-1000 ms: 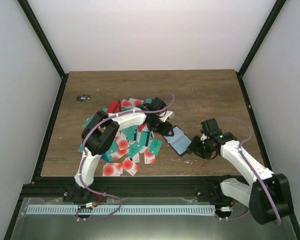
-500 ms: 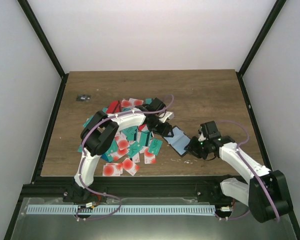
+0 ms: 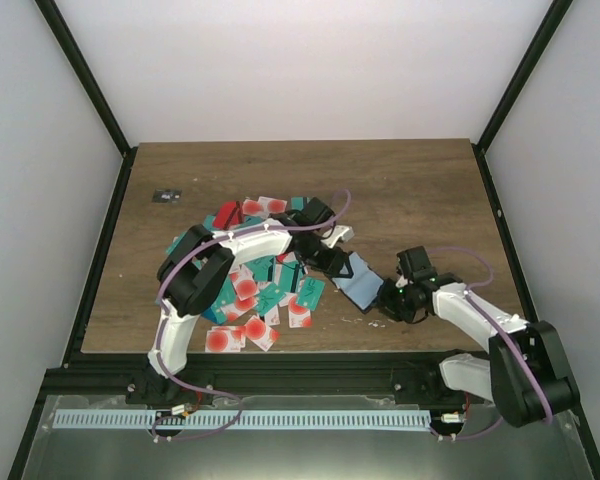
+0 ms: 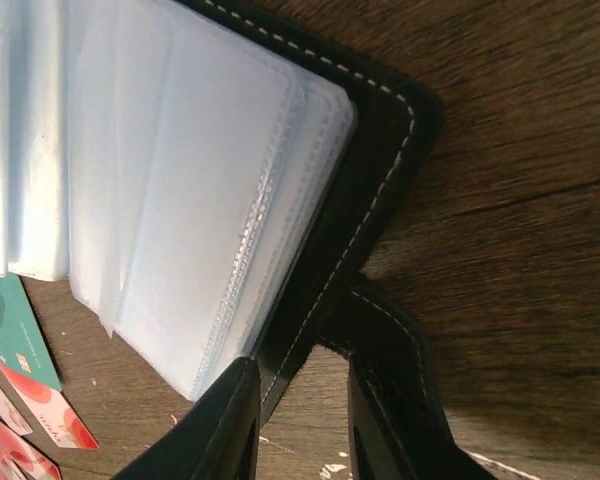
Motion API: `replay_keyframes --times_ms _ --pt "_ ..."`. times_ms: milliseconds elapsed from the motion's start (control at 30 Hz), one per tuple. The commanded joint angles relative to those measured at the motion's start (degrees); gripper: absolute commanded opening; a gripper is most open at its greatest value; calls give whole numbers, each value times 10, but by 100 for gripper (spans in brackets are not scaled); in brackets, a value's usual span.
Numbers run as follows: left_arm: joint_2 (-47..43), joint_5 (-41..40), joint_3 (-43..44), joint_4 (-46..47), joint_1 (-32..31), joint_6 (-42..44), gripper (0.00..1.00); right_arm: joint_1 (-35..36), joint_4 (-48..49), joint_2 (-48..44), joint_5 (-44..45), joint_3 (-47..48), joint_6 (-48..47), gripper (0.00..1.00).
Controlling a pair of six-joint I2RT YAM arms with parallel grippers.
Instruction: Put the credit cards into the card holder
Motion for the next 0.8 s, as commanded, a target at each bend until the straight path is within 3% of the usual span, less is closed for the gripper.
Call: replay_keyframes --times_ms 0,467,767 --pt "-23 42 -12 21 -12 1 52 -4 9 26 40 0 -5 27" --pt "-8 66 -17 41 -25 -9 52 -8 34 84 79 40 -36 29" --pt "12 59 -19 48 -26 -8 50 -71 54 85 53 62 -76 31"
